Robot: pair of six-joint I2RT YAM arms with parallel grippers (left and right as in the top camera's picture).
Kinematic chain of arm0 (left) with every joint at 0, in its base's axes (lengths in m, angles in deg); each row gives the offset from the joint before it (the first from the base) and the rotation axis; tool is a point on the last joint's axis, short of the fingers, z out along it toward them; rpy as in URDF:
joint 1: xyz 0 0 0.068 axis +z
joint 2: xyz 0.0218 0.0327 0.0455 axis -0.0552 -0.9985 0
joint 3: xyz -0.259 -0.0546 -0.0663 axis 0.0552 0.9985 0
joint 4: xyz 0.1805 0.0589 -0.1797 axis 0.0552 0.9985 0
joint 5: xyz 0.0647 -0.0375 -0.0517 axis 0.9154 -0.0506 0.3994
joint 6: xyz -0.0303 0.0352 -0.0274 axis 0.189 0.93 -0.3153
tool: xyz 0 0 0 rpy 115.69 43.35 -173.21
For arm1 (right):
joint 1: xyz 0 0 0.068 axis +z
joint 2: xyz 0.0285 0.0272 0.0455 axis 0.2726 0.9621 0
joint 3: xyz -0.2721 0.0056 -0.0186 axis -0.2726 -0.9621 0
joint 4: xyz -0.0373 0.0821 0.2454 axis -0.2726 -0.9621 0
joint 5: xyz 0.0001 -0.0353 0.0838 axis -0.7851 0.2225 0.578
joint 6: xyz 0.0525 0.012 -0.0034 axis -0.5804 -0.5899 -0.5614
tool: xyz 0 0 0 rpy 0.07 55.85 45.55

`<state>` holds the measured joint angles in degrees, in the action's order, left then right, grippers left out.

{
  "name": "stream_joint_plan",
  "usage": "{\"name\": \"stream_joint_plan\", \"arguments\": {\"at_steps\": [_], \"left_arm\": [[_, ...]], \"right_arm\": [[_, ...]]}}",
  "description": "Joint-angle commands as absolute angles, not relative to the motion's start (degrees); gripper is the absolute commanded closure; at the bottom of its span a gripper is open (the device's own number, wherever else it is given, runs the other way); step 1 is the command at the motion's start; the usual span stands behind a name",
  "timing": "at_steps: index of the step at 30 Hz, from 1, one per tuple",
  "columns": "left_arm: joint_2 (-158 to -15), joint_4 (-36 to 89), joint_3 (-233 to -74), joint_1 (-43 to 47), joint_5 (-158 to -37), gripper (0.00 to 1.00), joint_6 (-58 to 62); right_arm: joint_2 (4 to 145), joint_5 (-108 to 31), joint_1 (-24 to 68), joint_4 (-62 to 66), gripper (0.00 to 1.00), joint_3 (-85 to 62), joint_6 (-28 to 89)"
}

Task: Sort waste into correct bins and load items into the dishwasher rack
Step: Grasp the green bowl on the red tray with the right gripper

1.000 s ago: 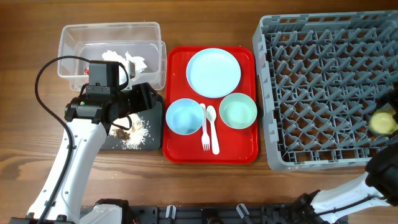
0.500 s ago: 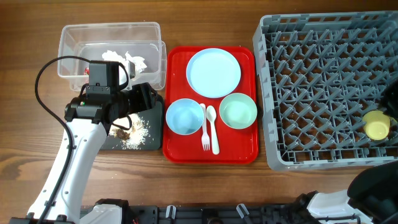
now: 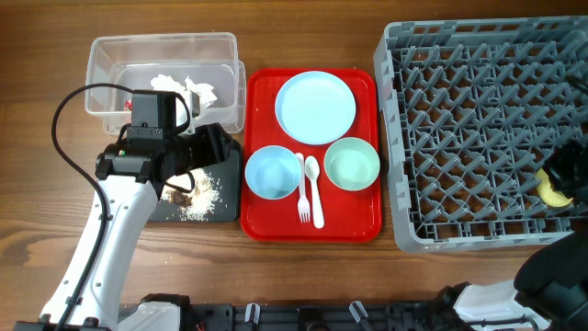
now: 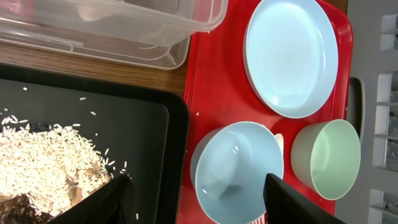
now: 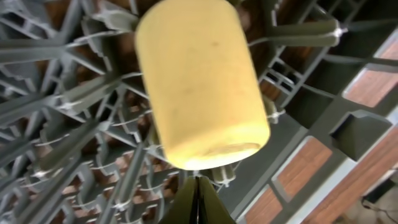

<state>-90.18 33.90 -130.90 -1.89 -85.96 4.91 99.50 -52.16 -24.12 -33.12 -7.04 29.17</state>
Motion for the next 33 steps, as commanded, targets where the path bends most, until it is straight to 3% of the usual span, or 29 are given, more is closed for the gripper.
{"name": "stream_joint_plan", "arguments": {"at_steps": [1,9,11,15,17,21,22,24,26,29,33], "left_arm": [[-89.33,33.92,-130.97,-1.48,-85.22,0.32,6.07],[-89.33,34.21,-130.97,-1.48,-85.24,0.32,6.05],[-89.33,34.21,-130.97,-1.48,-85.24,0.32,6.05],[-89.33,34.34,-130.97,-1.48,-85.22,0.32,6.07],[-89.33,34.58,-130.97,-1.48,-85.22,0.32,6.07],[-89.33,34.60,-130.97,-1.48,-85.22,0.30,6.07],[-89.33,34.60,-130.97,-1.48,-85.22,0.28,6.07],[-89.33,34.60,-130.97,-1.48,-84.96,0.26,6.05],[-89.33,34.91,-130.97,-1.48,-84.32,0.25,6.02],[-89.33,36.13,-130.97,-1.48,-84.32,0.25,6.02],[-89.33,36.35,-130.97,-1.48,-84.32,0.24,6.05]], "right_arm": [[99.44,-54.92,-24.32,-30.78,0.96,-9.10,27.27],[99.48,-57.50,-24.36,-19.98,0.95,-9.18,27.12],[99.48,-58.02,-24.36,-18.63,0.72,-9.05,27.09],[99.48,-57.67,-24.36,-16.48,0.65,-9.05,27.14],[99.22,-53.17,-24.36,-17.01,0.62,-8.66,28.23],[93.14,-30.18,-23.12,-17.77,0.59,-5.05,35.36],[89.86,-22.09,-21.11,-17.42,0.50,-4.81,39.16],[85.71,-15.62,-15.34,-18.49,0.43,-4.81,44.95],[84.11,-14.70,-5.81,-20.94,0.42,-4.81,51.68],[86.02,-18.61,11.04,-22.95,0.42,-5.03,60.01],[93.03,-32.19,26.54,-21.62,0.41,-5.03,62.13]]}}
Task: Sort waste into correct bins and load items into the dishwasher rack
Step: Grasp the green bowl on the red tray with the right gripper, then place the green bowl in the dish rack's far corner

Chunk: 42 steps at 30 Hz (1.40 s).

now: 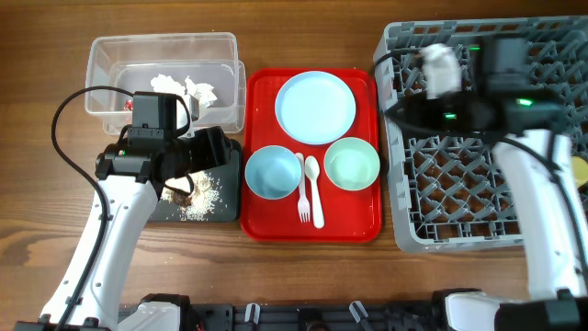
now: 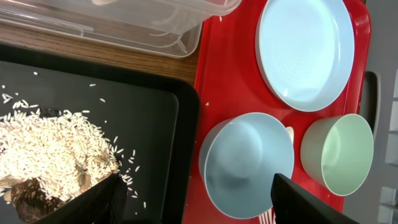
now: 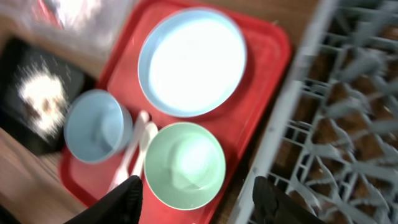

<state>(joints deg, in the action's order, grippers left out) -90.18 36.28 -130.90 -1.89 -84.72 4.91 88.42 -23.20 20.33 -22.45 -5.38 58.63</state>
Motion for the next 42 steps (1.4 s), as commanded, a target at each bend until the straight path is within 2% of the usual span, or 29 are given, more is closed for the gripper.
{"name": "stream_joint_plan", "arguments": {"at_steps": [1,5,10,13,15,17,21,25,29,32,34,37,42], "left_arm": [[-89.33,36.35,-130.97,-1.48,-84.32,0.24,6.02],[-89.33,36.35,-130.97,-1.48,-84.32,0.24,6.05],[-89.33,36.31,-130.97,-1.48,-84.32,0.24,6.05],[-89.33,36.33,-130.97,-1.48,-84.32,0.24,6.05],[-89.33,36.35,-130.97,-1.48,-84.32,0.24,6.05],[-89.33,36.33,-130.97,-1.48,-84.32,0.24,6.05],[-89.33,36.35,-130.97,-1.48,-84.34,0.24,6.05],[-89.33,36.35,-130.97,-1.48,-84.34,0.24,6.05],[-89.33,36.31,-130.97,-1.48,-84.34,0.23,6.05],[-89.33,36.31,-130.97,-1.48,-84.32,0.20,6.05],[-89.33,36.26,-130.97,-1.48,-84.30,0.20,6.05],[-89.33,36.26,-130.97,-1.48,-84.32,0.20,6.05],[-89.33,35.52,-130.97,-1.48,-83.84,0.20,6.05]], "right_arm": [[94.76,-34.37,28.25,-21.34,0.38,-5.03,62.02],[106.93,-42.11,33.54,-18.74,0.33,-5.03,56.65],[117.49,-39.79,33.67,-18.67,0.36,-5.05,55.68],[119.04,-39.62,33.64,-19.59,0.52,-5.34,53.02],[119.04,-39.64,33.64,-20.35,0.82,-5.34,51.51],[119.02,-39.68,33.64,-20.66,0.95,-5.31,49.91],[116.77,-43.11,33.58,-21.12,0.96,-4.90,46.59],[105.82,-47.05,32.25,-21.34,0.96,-2.15,45.59],[92.31,-62.89,27.22,-13.99,0.96,-1.23,45.59],[90.06,-77.23,20.55,-5.51,0.96,-1.25,45.91],[91.07,-84.10,15.55,1.96,0.96,-1.25,51.68],[94.34,-86.63,9.71,13.92,0.96,-1.25,61.87],[106.71,-106.19,3.46,37.52,0.96,-1.25,80.45]]}}
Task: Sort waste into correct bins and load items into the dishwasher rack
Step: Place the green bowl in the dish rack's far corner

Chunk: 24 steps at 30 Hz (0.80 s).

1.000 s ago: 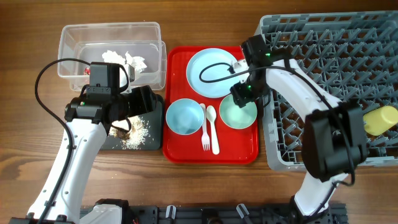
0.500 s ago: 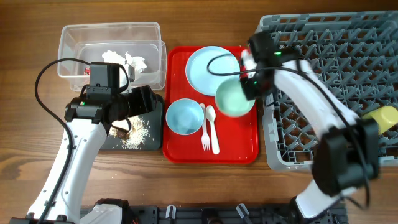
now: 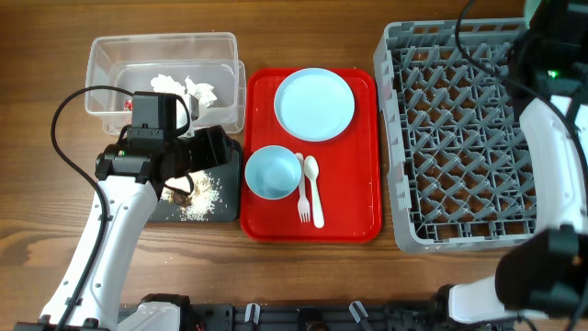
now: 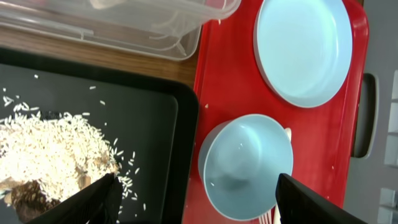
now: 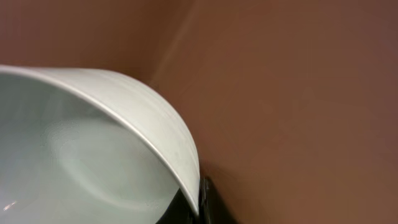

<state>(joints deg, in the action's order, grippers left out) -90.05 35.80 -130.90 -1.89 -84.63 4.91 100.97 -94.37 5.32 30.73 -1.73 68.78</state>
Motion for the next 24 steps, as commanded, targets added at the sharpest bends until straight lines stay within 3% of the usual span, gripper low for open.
{"name": "stream_joint_plan", "arguments": {"at_steps": [1,4,7,12,14,16,19,22,24], "left_arm": [[-89.33,35.43,-130.97,-1.48,-83.69,0.20,6.05],[-89.33,35.43,-130.97,-1.48,-83.71,0.20,6.05],[-89.33,35.41,-130.97,-1.48,-83.71,0.20,6.05],[-89.33,34.23,-130.97,-1.48,-83.71,0.20,6.05],[-89.33,34.16,-130.97,-1.48,-83.71,0.20,6.05],[-89.33,34.19,-130.97,-1.48,-83.73,0.20,6.05],[-89.33,34.21,-130.97,-1.48,-83.71,0.20,6.05],[-89.33,34.19,-130.97,-1.48,-83.71,0.20,6.05],[-89.33,34.19,-130.97,-1.48,-83.71,0.20,6.05]], "right_arm": [[109.75,-109.23,2.56,42.90,0.96,-1.25,84.60],[116.77,-112.29,0.47,52.54,0.96,-1.25,91.11],[122.76,-112.34,-0.34,53.74,0.96,-1.25,91.99],[125.45,-111.96,2.67,43.34,0.95,-1.29,79.40],[125.45,-109.17,3.88,35.86,0.80,-1.29,74.92],[125.45,-108.99,4.90,31.03,0.74,-1.29,72.10],[125.01,-109.01,6.48,28.15,0.49,-1.29,71.01],[122.12,-105.19,7.33,27.27,0.44,-1.29,70.98],[117.53,-94.22,7.72,22.22,0.43,-1.29,68.05]]}}
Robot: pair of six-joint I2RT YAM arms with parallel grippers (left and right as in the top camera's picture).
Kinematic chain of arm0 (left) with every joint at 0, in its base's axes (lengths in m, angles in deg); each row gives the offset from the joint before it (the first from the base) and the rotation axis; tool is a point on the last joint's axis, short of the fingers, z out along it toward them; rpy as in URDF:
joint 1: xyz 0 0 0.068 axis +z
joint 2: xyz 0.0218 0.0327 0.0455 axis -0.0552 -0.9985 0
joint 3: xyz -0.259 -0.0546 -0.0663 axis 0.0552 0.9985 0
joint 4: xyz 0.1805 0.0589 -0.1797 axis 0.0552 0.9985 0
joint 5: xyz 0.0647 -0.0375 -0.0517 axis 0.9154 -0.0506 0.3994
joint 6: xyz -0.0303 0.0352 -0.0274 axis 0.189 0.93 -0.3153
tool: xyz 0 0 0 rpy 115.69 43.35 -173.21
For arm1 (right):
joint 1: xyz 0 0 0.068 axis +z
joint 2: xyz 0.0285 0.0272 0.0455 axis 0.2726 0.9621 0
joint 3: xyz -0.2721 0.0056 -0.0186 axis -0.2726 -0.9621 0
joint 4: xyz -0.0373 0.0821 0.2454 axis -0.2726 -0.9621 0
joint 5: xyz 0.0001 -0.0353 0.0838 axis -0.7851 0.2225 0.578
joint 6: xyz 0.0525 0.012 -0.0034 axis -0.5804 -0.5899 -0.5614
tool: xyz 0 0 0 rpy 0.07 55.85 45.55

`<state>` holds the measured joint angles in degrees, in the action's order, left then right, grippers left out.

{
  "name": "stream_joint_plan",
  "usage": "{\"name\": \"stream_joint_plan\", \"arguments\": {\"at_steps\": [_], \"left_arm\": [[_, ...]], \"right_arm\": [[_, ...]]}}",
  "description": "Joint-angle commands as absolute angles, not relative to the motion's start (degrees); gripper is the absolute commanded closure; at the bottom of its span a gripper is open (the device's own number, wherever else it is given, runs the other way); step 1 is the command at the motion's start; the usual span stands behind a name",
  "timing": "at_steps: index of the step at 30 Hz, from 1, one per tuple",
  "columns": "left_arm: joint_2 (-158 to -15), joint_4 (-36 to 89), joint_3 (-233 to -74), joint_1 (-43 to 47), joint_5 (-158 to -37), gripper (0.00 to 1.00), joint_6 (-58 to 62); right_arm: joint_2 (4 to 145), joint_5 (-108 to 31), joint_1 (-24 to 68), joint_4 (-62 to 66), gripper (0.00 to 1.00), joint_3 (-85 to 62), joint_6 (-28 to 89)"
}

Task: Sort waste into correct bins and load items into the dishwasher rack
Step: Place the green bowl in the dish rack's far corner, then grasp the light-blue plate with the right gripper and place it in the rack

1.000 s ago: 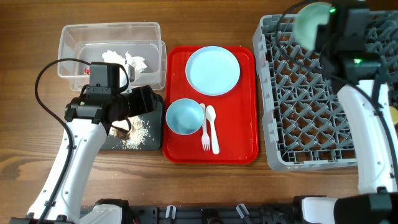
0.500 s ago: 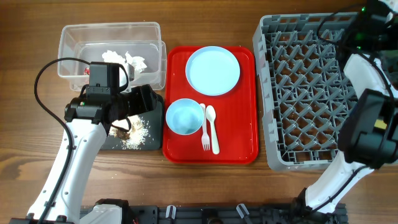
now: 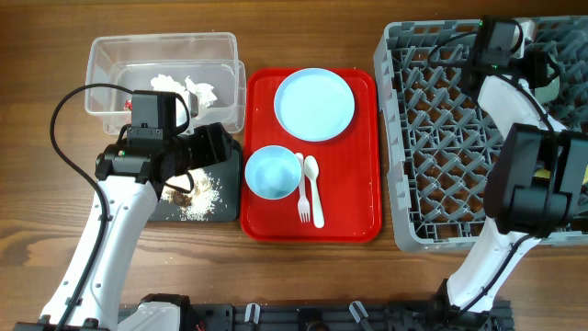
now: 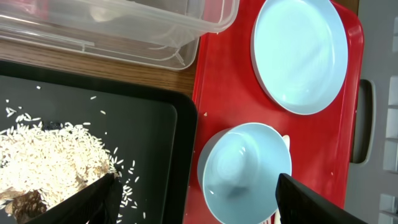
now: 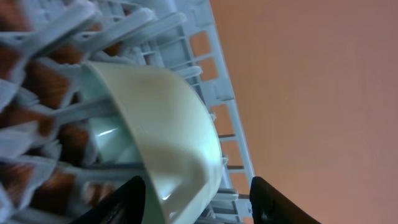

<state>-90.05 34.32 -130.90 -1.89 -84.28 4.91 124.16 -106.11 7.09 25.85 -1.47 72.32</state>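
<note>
A pale green bowl (image 5: 168, 124) stands on its edge among the pegs at the far right of the grey dishwasher rack (image 3: 459, 138). My right gripper (image 5: 196, 182) is open, one finger on each side of the bowl. On the red tray (image 3: 363, 211) lie a light blue plate (image 3: 314, 104), a blue bowl (image 3: 272, 172), a white fork (image 3: 302, 198) and a white spoon (image 3: 314, 188). My left gripper (image 4: 194, 177) hangs open and empty over the seam between the black tray (image 3: 216, 216) and the red tray.
Rice and dark scraps (image 4: 43, 149) lie on the black tray. A clear bin (image 3: 165, 41) holding crumpled white paper stands behind it. A yellow item (image 3: 544, 175) shows in the rack, partly hidden by my right arm.
The right gripper was shut on the green bowl's rim past the rack's far corner. It is now open, and the bowl stands in the rack. The left arm has barely shifted.
My right gripper was shut beside a yellow cup in the rack. Then it was open above the green bowl on the red tray. Then the bowl was off the tray and held by its rim. Now it stands in the rack, released. The left arm stayed over the black tray.
</note>
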Motion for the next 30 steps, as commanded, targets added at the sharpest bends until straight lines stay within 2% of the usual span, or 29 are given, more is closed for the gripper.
{"name": "stream_joint_plan", "arguments": {"at_steps": [1,3,6,9,12,15,19,22,25,28,30], "left_arm": [[-89.33,34.19,-130.97,-1.48,-83.73,0.20,6.05],[-89.33,34.19,-130.97,-1.48,-83.73,0.20,6.05],[-89.33,34.19,-130.97,-1.48,-83.73,0.20,6.05],[-89.33,34.16,-130.97,-1.48,-83.71,0.19,6.05],[-89.33,34.19,-130.97,-1.48,-83.71,0.14,6.05],[-89.33,34.19,-130.97,-1.48,-83.71,0.14,6.05],[-89.33,34.19,-130.97,-1.48,-83.73,0.14,6.05],[-89.33,34.19,-130.97,-1.48,-83.71,0.14,6.05],[-89.33,34.19,-130.97,-1.48,-83.71,0.14,6.05],[-89.33,34.19,-130.97,-1.48,-83.73,0.14,6.05],[-89.33,34.19,-130.97,-1.48,-83.73,0.14,6.02]], "right_arm": [[114.89,-84.64,7.72,18.79,0.41,-1.29,67.05],[109.80,-67.40,7.74,13.88,0.33,-1.29,66.48],[102.82,-49.21,9.38,9.88,0.29,-1.29,60.30],[99.92,-28.05,14.61,6.68,0.29,-1.29,52.14],[102.69,-26.28,21.97,3.47,0.29,-1.29,47.07],[108.44,-36.40,29.21,1.59,0.30,-1.29,40.36],[116.64,-45.65,33.25,1.59,0.31,-1.29,32.58],[122.23,-45.17,33.64,1.64,0.35,-1.29,27.58],[126.52,-44.54,33.64,1.11,0.52,-1.29,24.60],[126.36,-44.58,33.56,1.20,0.96,-1.16,24.12],[124.09,-44.84,32.97,1.33,0.96,-0.68,25.00]]}}
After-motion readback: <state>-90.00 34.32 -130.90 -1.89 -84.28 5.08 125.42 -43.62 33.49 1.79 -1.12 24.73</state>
